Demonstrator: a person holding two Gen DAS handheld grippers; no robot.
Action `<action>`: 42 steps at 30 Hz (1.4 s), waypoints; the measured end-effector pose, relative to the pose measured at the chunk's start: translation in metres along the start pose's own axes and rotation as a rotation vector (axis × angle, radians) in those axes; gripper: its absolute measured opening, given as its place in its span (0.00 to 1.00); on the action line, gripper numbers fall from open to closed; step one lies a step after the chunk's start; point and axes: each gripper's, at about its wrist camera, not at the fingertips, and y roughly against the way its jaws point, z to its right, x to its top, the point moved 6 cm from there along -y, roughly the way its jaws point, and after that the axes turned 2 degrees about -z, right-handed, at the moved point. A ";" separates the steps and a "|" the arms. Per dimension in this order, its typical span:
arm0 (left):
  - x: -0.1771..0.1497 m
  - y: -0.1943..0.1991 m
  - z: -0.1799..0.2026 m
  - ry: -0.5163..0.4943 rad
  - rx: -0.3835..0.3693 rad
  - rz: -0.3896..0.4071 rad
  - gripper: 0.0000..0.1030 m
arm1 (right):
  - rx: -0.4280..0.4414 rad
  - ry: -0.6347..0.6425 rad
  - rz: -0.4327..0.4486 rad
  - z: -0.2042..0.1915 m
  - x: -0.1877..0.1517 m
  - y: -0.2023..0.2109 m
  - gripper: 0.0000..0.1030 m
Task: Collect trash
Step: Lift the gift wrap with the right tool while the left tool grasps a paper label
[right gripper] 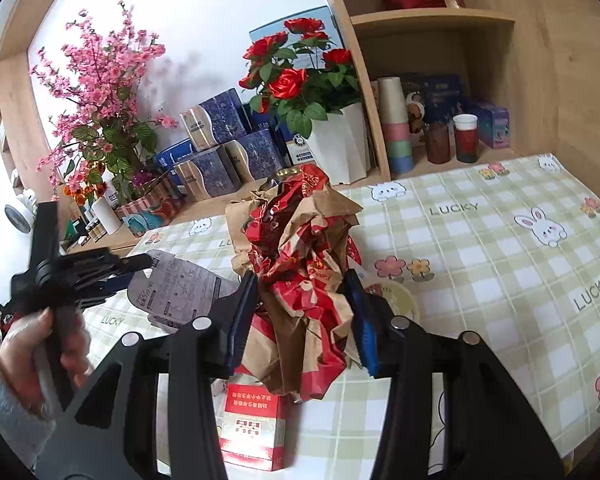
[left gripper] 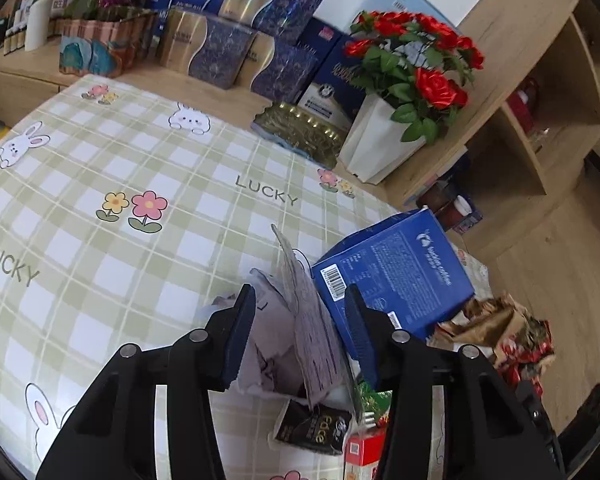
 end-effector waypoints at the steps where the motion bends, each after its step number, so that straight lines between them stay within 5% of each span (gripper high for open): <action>1: 0.001 -0.006 -0.001 0.005 0.006 -0.013 0.43 | -0.002 -0.003 -0.002 0.001 -0.001 0.000 0.45; 5: 0.004 -0.022 0.001 0.008 0.011 -0.047 0.02 | -0.005 -0.013 -0.009 0.004 -0.005 0.002 0.45; 23: 0.006 0.101 0.077 -0.216 -0.041 0.155 0.01 | -0.004 -0.053 0.027 0.005 -0.017 0.061 0.45; 33: -0.048 0.176 0.085 -0.276 -0.047 0.157 0.01 | 0.011 -0.032 0.033 -0.008 -0.039 0.109 0.45; 42: -0.129 0.226 0.070 -0.283 -0.083 0.149 0.01 | 0.042 0.055 -0.038 -0.037 -0.095 0.138 0.45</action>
